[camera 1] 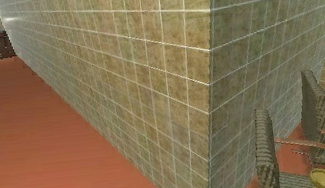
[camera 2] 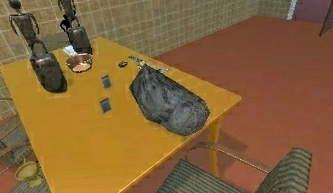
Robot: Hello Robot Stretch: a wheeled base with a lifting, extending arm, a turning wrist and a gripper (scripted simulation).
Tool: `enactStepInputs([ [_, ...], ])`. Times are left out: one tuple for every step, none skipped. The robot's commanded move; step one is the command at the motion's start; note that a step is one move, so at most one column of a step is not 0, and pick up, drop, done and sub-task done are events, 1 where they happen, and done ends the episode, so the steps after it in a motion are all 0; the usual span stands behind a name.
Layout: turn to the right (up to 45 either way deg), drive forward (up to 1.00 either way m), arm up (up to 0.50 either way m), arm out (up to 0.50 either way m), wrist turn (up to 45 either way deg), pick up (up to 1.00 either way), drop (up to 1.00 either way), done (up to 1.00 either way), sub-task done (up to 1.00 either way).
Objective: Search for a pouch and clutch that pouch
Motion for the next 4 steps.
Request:
enactStepInputs([
  [0.0, 0.00, 0.50, 0.00, 0.0, 0.00, 0.00, 0.00, 0.00],
  [0.0, 0.00, 0.38, 0.00, 0.0, 0.00, 0.00, 0.00, 0.00],
  [0.0, 0.00, 0.00, 0.30, 0.0, 0.00, 0.00, 0.00, 0.00],
  [0.0, 0.00, 0.00, 0.00, 45.0, 0.00, 0.00, 0.00, 0.00],
])
